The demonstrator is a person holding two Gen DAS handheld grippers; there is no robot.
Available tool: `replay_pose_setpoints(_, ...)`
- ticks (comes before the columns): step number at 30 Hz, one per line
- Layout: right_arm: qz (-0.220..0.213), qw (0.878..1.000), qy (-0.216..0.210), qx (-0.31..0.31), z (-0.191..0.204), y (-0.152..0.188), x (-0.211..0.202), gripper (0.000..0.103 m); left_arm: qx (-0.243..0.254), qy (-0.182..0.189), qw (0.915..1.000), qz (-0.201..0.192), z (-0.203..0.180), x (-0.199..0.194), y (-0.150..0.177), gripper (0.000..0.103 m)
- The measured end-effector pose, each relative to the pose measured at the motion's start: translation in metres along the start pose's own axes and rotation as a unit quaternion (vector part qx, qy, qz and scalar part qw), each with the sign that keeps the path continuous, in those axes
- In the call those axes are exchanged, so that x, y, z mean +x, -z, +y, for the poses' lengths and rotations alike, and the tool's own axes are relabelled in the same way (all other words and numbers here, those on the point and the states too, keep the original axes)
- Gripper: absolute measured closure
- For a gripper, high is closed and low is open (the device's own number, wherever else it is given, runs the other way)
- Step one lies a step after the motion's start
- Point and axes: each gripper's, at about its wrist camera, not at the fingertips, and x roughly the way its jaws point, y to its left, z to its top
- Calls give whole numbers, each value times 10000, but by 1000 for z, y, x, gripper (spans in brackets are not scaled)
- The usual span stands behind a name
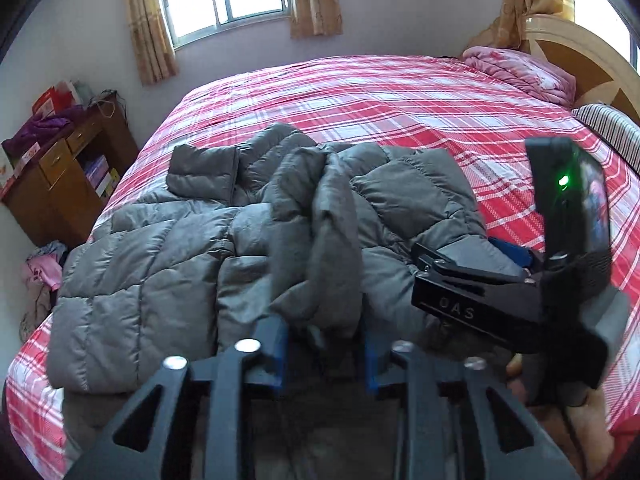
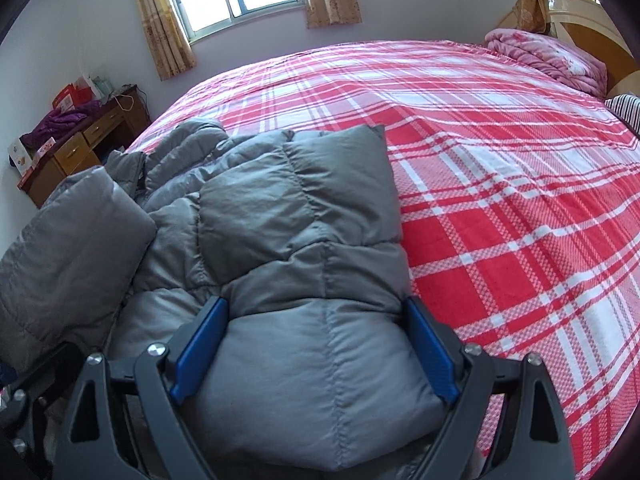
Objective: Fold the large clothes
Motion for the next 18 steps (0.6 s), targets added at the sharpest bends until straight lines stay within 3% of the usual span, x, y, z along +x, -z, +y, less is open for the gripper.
replay_pose_setpoints(1,0,10000,2,1,0,0,0,12,115,-18,9999,-38,-4,-7,0,48)
replay_pose_setpoints(2,3,10000,5,2,0,0,0,12,243,-9,9996,-116,-7,-10,0,45)
replay_pose_setpoints(7,42,10000,-15,10,-2,-1,1,12,341,470,9981,-215,-8,-45,20,44)
replay_pose_setpoints(14,-9,9983,-378,448,-27,-3,-19,12,-921,724,9930,-126,80,-87,78,44)
replay_pose_setpoints(18,-688,9886,-1027,861,-38,-4,-80,12,-1707,218,9847,-265,136,-98,104,44)
